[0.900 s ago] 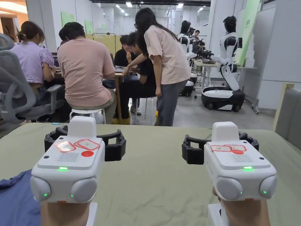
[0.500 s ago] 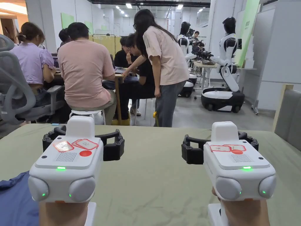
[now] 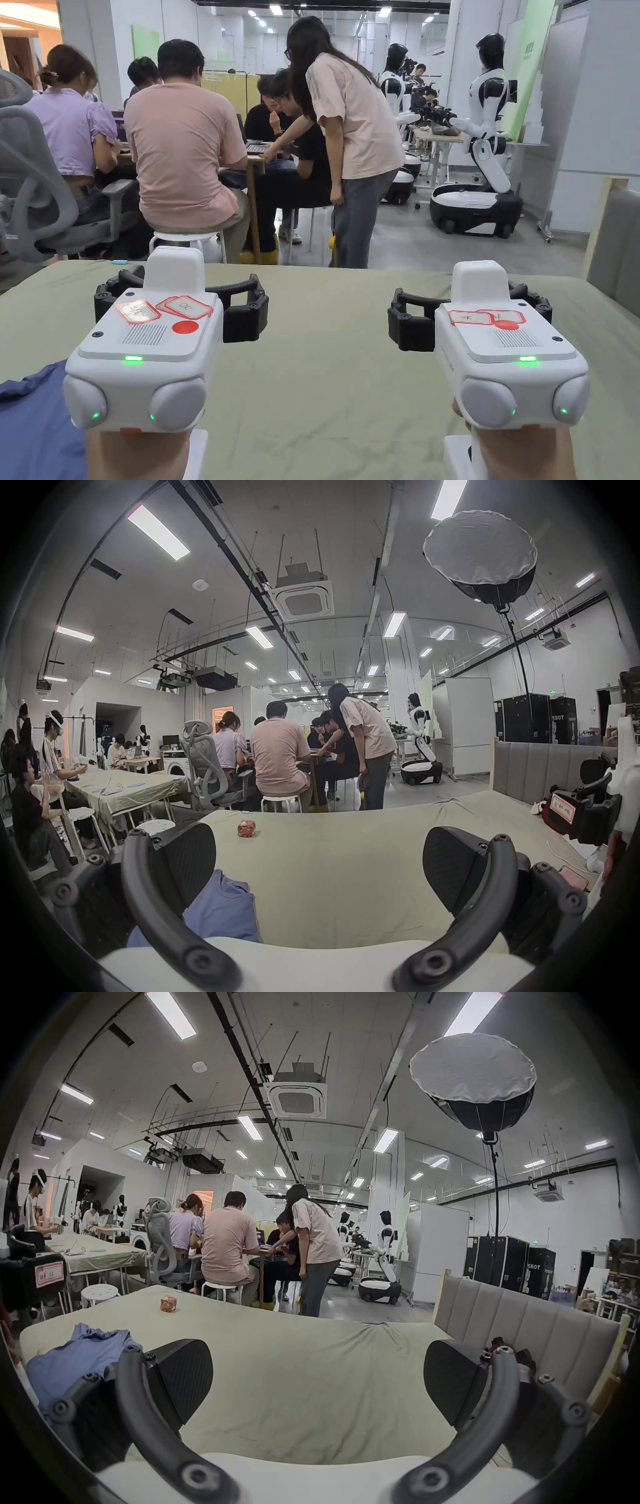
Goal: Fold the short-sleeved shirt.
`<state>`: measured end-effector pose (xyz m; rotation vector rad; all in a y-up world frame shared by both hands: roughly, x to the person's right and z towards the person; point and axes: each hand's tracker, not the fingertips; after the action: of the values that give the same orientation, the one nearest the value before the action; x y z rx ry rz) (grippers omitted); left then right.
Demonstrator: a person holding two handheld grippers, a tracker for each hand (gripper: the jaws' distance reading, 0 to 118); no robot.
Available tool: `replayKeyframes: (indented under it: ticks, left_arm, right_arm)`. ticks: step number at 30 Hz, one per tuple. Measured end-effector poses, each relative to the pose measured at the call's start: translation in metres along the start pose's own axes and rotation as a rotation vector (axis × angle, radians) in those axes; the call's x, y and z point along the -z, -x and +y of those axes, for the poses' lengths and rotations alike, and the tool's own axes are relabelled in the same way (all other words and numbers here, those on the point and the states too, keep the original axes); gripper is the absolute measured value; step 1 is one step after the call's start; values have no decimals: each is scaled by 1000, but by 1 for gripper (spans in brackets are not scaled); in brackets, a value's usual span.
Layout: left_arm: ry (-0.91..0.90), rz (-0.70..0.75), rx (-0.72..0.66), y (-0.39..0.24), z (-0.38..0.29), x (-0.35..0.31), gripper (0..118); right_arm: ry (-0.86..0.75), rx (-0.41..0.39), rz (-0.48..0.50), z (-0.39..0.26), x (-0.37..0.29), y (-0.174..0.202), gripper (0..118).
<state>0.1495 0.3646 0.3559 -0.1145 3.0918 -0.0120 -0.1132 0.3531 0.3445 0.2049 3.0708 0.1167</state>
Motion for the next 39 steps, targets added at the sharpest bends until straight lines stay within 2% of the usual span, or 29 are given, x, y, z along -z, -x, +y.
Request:
replayKeyframes:
  ticks: [37,38,39]
  left_arm:
    - [-3,-15,-19,-1,-7,-1,118]
    - [-4,-11,-13,-1,-6,-2,117]
    - [-4,-10,-8,-1,-5,-2,112]
  right_arm:
    - [38,-9,-14,-12,4,-5,118]
    - [32,-11,-16,-12,3,-6,112]
    - [29,-9,-18,-11,1,-5,100]
